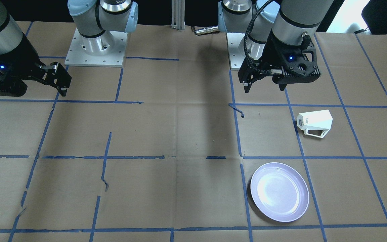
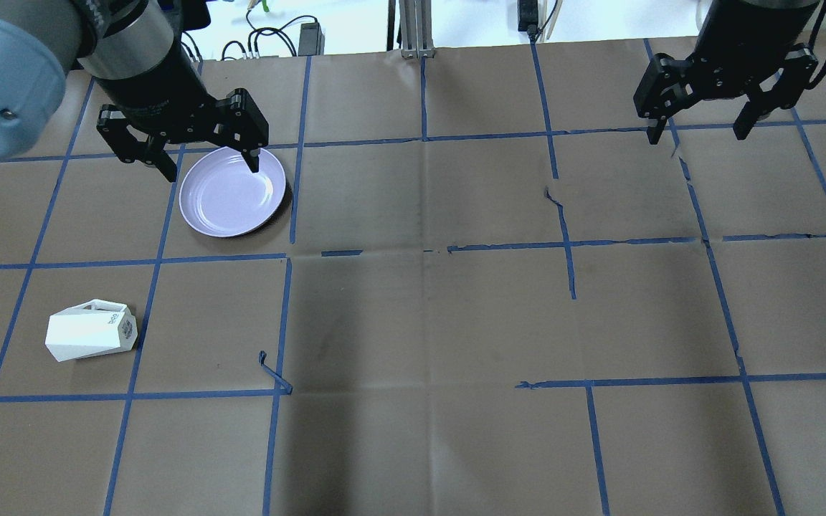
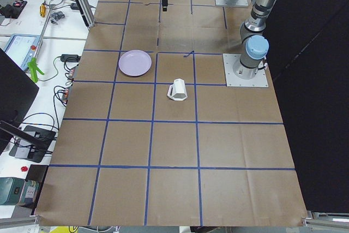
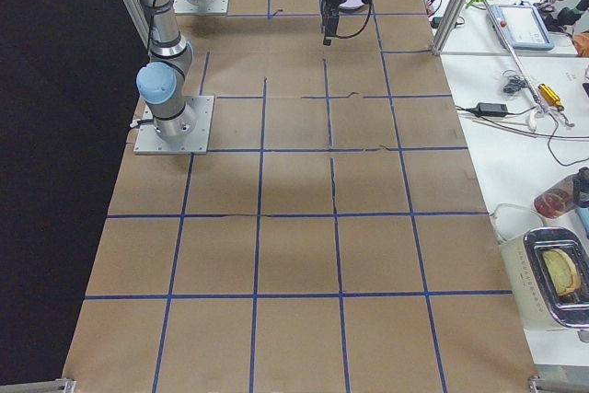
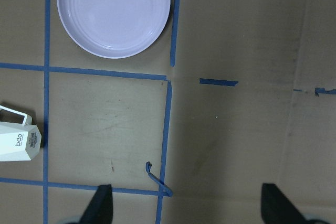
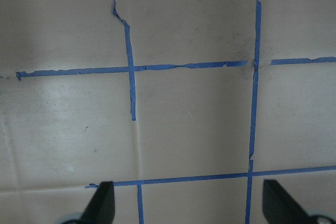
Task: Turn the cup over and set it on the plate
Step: 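Move the left gripper from above the plate down toward the white cup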
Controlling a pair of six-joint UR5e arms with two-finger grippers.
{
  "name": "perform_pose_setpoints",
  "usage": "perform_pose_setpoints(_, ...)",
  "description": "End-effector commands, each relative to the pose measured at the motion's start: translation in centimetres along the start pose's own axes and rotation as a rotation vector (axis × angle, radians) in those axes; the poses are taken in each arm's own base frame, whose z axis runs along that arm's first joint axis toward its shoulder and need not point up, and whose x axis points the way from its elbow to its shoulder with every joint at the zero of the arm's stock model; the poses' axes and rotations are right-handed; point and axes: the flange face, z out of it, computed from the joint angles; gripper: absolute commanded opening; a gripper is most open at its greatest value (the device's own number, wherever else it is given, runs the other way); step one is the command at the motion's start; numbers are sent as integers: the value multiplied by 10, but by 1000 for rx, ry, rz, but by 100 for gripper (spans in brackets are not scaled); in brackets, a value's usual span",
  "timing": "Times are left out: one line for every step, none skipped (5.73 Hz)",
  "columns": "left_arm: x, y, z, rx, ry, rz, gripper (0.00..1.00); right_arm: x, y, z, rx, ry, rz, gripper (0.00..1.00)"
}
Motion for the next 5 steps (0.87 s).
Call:
perform_pose_setpoints(0, 0, 2, -3, 0, 10, 99, 0, 0, 0, 1, 0, 0, 100)
perform_pose_setpoints(0, 0, 1, -3, 0, 16, 99, 0, 0, 0, 0, 0, 0, 100)
perform_pose_setpoints(-4, -1, 0, -2, 0, 16, 99, 0, 0, 0, 1, 0, 0, 100)
perform_pose_setpoints(-31, -9, 0, -8, -1, 31, 99, 0, 0, 0, 0, 0, 0, 100)
perform_pose_setpoints(-71, -19, -2, -6, -2, 33, 99, 0, 0, 0, 0, 0, 0, 100)
